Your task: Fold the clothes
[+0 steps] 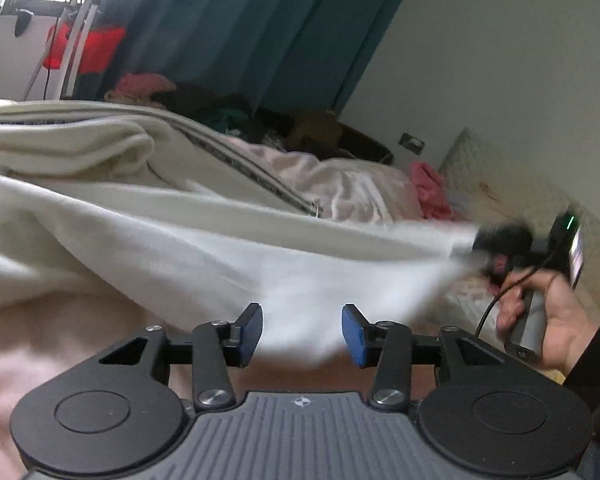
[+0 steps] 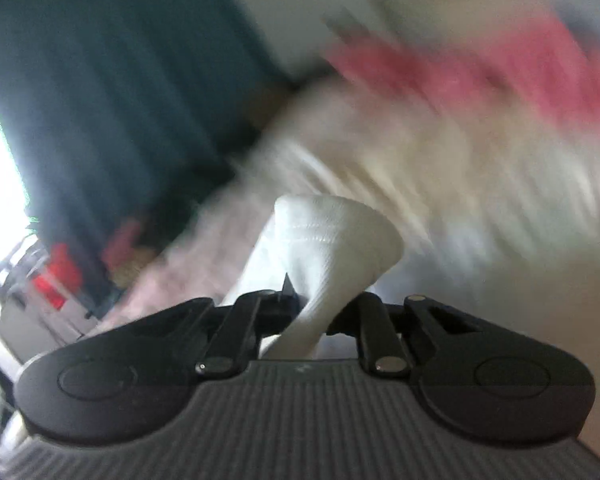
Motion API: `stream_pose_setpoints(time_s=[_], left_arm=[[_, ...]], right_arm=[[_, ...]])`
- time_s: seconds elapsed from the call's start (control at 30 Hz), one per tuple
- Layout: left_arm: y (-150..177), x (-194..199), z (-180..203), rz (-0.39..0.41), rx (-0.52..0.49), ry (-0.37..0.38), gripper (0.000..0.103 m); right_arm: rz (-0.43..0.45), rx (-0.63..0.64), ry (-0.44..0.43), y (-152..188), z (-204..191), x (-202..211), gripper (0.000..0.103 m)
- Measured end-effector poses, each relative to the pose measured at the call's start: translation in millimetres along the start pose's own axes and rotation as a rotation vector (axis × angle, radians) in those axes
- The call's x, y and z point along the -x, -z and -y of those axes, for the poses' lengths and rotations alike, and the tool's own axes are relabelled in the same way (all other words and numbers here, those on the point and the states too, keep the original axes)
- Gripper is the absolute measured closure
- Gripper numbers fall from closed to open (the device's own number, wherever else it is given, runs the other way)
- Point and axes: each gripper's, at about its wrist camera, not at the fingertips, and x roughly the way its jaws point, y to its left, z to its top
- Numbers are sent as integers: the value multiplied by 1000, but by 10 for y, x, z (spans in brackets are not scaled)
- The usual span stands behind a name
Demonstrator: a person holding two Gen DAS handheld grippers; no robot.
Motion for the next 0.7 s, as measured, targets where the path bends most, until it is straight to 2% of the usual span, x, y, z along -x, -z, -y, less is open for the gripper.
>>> stream_pose_setpoints(time_s=[0.03,0.1,0.13,0.2,0.3,0.37,0.47,0.5,0.53,0.63,0.7], left_arm=[[13,-9,-16,-10,7,-13,52],[0,-3,-95,-17,47,-37,50],[-12,4,-141,-19,69,-49,46],[-36,52,-245,-12,123,-81,41],[-77,275,-463,42,241,-165,40],[-101,505,-661,47,343,-249,37],[-141,896,-1008,24,508,-385,29],[-140,1042,-1146,30,573,-409,25],[-124,1200,-1297,53,647,-413,21],[55,1600,-1763,137,971,-389,21],[178,1713,-1996,166,1127,-369,21]], right_arm=[[-102,-150,40,42,299,-130,89],[-193,-447,3,176,813,-230,90],[-200,-457,-2,183,853,-237,90],[-190,-372,7,148,768,-226,89],[-159,-235,46,137,572,-194,89],[-139,-236,52,115,568,-199,89],[-141,-327,28,134,677,-196,89],[-146,-345,20,133,697,-184,89],[-152,-356,12,128,710,-167,89],[-142,-389,1,132,712,-148,90],[-121,-417,-7,132,687,-140,90]])
